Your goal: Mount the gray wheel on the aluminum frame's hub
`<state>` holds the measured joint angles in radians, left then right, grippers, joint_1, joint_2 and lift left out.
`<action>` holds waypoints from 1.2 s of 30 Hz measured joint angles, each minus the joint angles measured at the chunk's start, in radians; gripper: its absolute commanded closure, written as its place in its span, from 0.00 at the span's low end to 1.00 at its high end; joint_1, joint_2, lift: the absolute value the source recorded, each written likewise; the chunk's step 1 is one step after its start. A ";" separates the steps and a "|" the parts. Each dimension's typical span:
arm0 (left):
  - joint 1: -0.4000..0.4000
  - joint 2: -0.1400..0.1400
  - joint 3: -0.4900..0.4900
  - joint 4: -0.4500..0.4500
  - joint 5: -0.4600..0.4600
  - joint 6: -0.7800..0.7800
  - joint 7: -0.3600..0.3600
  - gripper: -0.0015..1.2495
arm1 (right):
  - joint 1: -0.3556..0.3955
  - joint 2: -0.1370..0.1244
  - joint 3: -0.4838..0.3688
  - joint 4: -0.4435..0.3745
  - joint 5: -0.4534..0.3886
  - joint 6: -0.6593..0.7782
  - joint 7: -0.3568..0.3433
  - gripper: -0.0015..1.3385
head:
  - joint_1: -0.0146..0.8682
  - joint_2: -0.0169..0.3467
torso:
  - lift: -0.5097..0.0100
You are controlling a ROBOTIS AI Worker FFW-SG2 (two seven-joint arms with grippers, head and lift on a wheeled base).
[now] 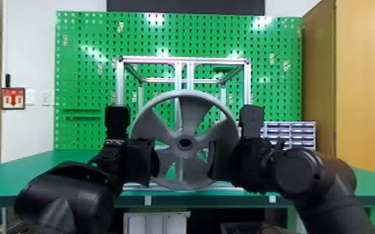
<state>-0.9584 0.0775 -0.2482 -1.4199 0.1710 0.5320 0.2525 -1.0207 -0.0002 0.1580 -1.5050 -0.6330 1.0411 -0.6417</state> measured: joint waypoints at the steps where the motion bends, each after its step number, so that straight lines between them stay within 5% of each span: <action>1: -0.003 -0.001 0.000 0.001 -0.001 0.007 0.000 0.76 | -0.004 0.000 0.000 0.007 -0.007 0.000 0.000 0.92 | 0.01 0.06 | 0.02; 36: -0.132 -0.008 0.014 0.149 -0.036 0.113 -0.013 0.75 | -0.161 0.001 -0.003 0.208 0.038 0.088 0.018 0.92 | 0.01 0.06 | 0.02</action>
<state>-1.0901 0.0691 -0.2341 -1.2712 0.1347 0.6448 0.2394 -1.1817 0.0004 0.1547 -1.2970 -0.5953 1.1287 -0.6239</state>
